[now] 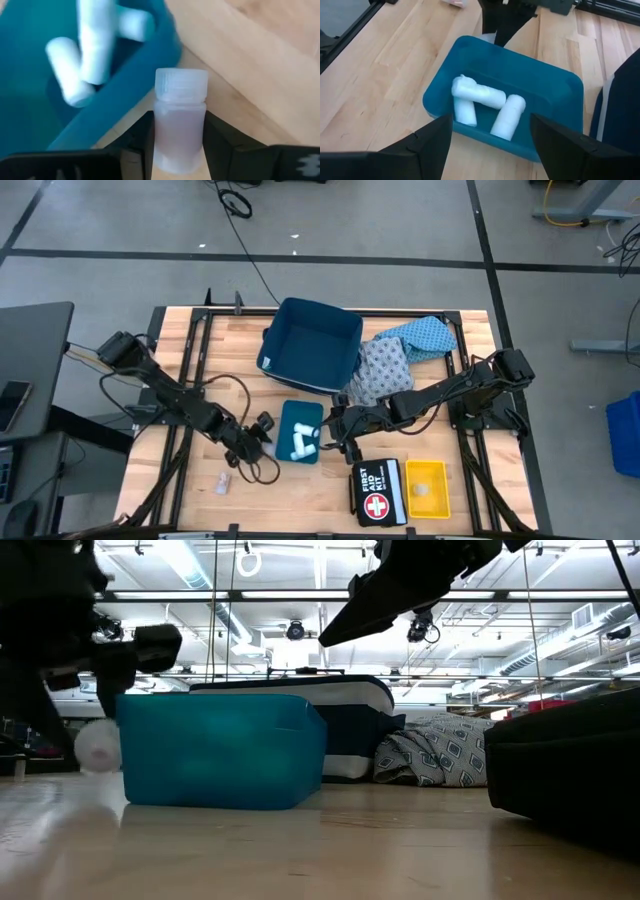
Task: Pick & place medical supplies in basket/bin
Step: Put the right transparent bottle in the yellow bin
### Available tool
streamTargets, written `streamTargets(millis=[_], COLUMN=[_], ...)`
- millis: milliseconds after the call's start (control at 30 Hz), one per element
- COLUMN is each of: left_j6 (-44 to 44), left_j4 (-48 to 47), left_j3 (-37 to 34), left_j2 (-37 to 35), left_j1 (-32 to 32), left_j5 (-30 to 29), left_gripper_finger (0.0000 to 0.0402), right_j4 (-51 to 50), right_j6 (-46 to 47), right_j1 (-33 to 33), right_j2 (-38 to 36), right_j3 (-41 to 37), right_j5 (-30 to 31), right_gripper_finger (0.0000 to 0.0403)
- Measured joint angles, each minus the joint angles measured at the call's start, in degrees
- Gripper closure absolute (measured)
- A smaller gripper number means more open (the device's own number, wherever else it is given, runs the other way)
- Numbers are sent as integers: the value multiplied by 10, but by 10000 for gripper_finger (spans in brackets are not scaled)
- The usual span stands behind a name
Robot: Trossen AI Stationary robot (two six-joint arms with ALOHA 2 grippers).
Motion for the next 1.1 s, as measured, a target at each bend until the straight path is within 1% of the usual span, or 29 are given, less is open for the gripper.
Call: streamTargets(millis=[100, 167, 400, 500, 600, 700, 867, 967, 1100], left_j6=[-29, -45, -69, -72, -74, -75, -69, -66, -39], left_j4=[-2, -1, -6, -9, -9, -8, -7, -8, -8], left_j3=[0, 0, 1, 1, 1, 1, 1, 13, 38], left_j2=[-24, -39, -74, -77, -78, -78, -78, -78, -78], left_j1=[0, 0, 2, 14, 34, 58, 95, 117, 140], left_j5=[-4, -18, -94, -110, -120, -123, -136, -137, -137], left_gripper_finger=[283, 283, 285, 285, 285, 285, 285, 285, 285], right_j4=[4, 12, 63, 83, 101, 116, 116, 116, 115], right_j6=[0, -1, -33, -56, -79, -80, -90, -103, -123], right_j1=[0, 0, 0, 0, -4, -11, -27, -34, -45], right_j2=[0, 0, 0, 0, 0, 0, 0, 0, 0], right_j3=[0, 0, 0, 0, 0, 0, 0, 0, 0], right_j5=[0, -1, -1, 11, 16, 16, 18, 18, 26], right_gripper_finger=[131, 137, 165, 169, 163, 150, 127, 121, 121])
